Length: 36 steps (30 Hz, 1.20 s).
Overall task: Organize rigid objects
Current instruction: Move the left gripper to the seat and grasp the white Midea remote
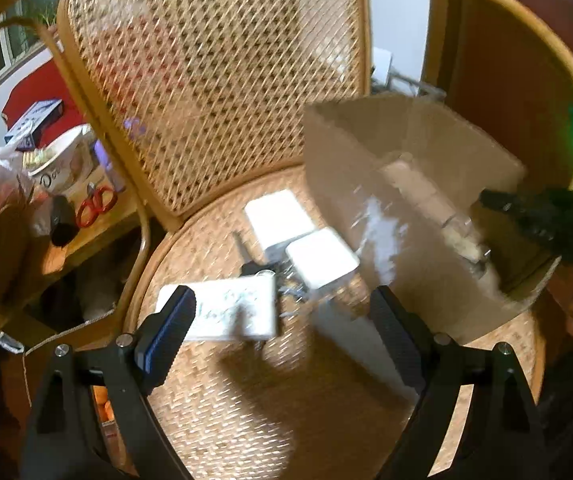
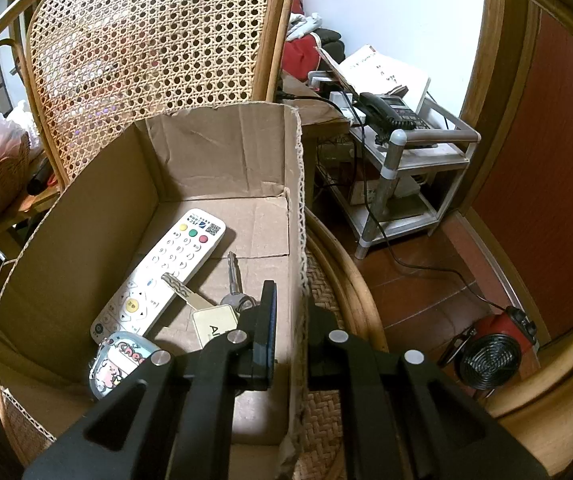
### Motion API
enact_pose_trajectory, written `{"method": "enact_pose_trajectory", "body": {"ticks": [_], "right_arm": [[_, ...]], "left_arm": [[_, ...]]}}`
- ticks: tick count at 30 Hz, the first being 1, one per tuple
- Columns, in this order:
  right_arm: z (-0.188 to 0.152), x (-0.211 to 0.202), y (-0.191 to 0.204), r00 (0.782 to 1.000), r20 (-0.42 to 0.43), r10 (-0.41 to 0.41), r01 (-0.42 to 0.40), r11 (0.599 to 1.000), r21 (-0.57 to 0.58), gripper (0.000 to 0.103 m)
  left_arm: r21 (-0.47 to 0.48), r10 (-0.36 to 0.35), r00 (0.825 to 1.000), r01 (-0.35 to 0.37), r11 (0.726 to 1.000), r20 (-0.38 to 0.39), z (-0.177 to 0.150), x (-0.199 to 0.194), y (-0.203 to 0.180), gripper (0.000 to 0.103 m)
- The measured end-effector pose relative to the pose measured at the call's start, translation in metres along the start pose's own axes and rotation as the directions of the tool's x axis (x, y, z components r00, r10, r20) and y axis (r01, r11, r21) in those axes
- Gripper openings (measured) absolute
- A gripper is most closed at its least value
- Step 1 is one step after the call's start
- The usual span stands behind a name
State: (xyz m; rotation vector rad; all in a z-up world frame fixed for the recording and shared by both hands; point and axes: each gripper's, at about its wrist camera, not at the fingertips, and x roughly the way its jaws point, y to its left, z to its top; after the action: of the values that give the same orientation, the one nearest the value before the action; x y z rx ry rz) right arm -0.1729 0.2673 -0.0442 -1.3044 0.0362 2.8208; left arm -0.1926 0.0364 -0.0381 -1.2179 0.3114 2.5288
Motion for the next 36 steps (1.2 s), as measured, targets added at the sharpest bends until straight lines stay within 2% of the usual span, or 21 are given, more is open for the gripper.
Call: {"method": "enact_pose_trajectory", "body": {"ticks": [8, 12, 21, 26, 29, 31, 34, 36], "right_arm": [[-0.003, -0.001, -0.001, 1.0, 0.0, 0.001, -0.001, 1.0, 0.0, 0.011], [-0.002, -0.001, 0.0, 1.0, -0.002, 0.0, 0.0, 1.0, 0.002, 0.011], [-0.002, -0.001, 0.0, 1.0, -0.002, 0.0, 0.0, 1.0, 0.001, 0.011], [-0.001, 0.0, 0.001, 1.0, -0.005, -0.001, 0.001, 1.0, 0.002, 0.011], [0.0, 0.0, 0.002, 1.0, -0.007, 0.001, -0.001, 1.0, 0.004, 0.011], [0.0, 0.001, 0.001, 1.0, -0.009, 0.006, -0.006, 1.0, 0.007, 0.013], [0.0, 0.001, 0.003, 1.0, -0.009, 0.008, -0.008, 1.0, 0.006, 0.013], [-0.001, 0.001, 0.003, 1.0, -0.01, 0.009, -0.009, 1.0, 0.005, 0.013]], "left_arm": [[-0.011, 0.069, 0.994, -0.07, 0.997, -0.089, -0.017, 0.03, 0.037, 0.088], [-0.039, 0.046, 0.992, -0.05, 0.998, -0.115, -0.023, 0.042, 0.046, 0.088], [0.009, 0.061, 0.993, -0.061, 0.998, -0.101, -0.015, 0.047, 0.038, 0.088], [0.069, 0.092, 0.986, -0.083, 0.994, -0.141, -0.019, 0.065, 0.029, 0.089], [0.129, 0.134, 0.986, -0.12, 0.984, -0.102, -0.019, 0.069, 0.02, 0.09], [0.181, 0.215, 0.974, -0.2, 0.963, -0.069, -0.018, 0.073, 0.017, 0.097], [0.192, 0.233, 0.972, -0.221, 0.956, -0.043, -0.016, 0.077, 0.018, 0.099], [0.191, 0.217, 0.975, -0.204, 0.96, -0.048, -0.013, 0.08, 0.02, 0.098]]}}
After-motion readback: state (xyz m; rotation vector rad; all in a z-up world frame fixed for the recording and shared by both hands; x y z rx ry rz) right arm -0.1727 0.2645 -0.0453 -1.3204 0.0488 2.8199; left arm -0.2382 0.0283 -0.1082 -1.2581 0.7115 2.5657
